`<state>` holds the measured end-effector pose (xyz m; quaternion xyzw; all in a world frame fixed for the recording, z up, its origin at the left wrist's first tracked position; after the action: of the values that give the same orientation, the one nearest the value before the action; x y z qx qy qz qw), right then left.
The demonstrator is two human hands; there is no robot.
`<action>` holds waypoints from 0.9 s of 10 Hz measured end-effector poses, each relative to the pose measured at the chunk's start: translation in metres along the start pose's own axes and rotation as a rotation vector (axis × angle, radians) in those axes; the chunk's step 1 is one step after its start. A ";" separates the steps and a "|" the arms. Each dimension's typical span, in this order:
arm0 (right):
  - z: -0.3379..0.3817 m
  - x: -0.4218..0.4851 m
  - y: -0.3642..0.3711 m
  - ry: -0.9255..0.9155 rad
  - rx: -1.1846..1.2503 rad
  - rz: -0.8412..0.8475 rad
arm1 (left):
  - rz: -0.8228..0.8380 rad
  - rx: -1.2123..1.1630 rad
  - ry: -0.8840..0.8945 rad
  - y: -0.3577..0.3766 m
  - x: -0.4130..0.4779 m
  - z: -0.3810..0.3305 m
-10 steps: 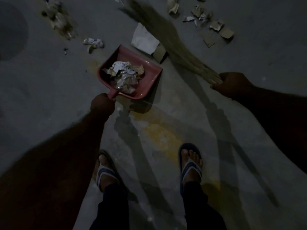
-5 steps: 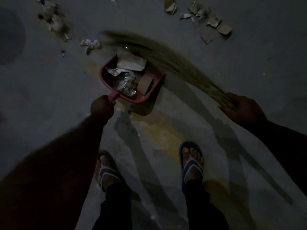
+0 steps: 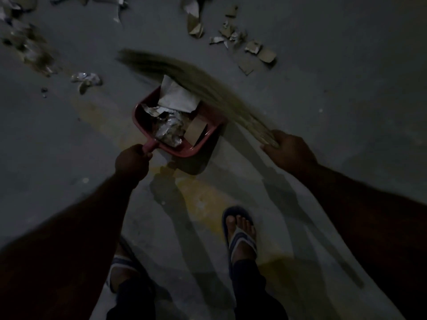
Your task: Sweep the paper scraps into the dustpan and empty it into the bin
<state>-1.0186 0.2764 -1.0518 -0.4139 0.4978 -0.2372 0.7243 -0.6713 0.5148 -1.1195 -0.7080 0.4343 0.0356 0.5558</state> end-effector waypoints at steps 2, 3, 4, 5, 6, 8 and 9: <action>-0.091 0.002 -0.055 0.194 0.131 -0.230 | 0.001 0.033 0.077 0.004 0.016 -0.050; -0.135 0.027 -0.080 0.291 0.132 -0.256 | 0.000 0.035 0.079 0.009 0.031 -0.076; -0.157 0.065 -0.095 0.333 0.103 -0.216 | -0.007 0.049 0.095 0.017 0.047 -0.101; -0.156 0.097 -0.086 0.402 0.135 -0.067 | -0.020 0.059 0.090 0.027 0.058 -0.119; -0.144 0.116 -0.068 0.422 0.183 0.022 | 0.005 0.053 0.059 0.035 0.066 -0.130; -0.105 0.092 -0.029 0.248 -0.002 0.146 | 0.035 0.011 0.015 0.031 0.078 -0.148; -0.106 0.057 -0.009 0.155 0.038 0.109 | 0.066 -0.056 -0.006 0.030 0.083 -0.154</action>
<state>-1.0930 0.1898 -1.0913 -0.3528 0.5696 -0.2381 0.7031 -0.7059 0.3413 -1.1277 -0.7083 0.4546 0.0679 0.5357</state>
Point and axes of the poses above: each hand's wrist, its own x-axis towards the middle knuckle, its own y-axis out of the palm, z = x × y, the point moved 10 cm from there along x, towards the middle knuckle, and after that the axes turned 10 degrees about -x, right-handed, at the moved point
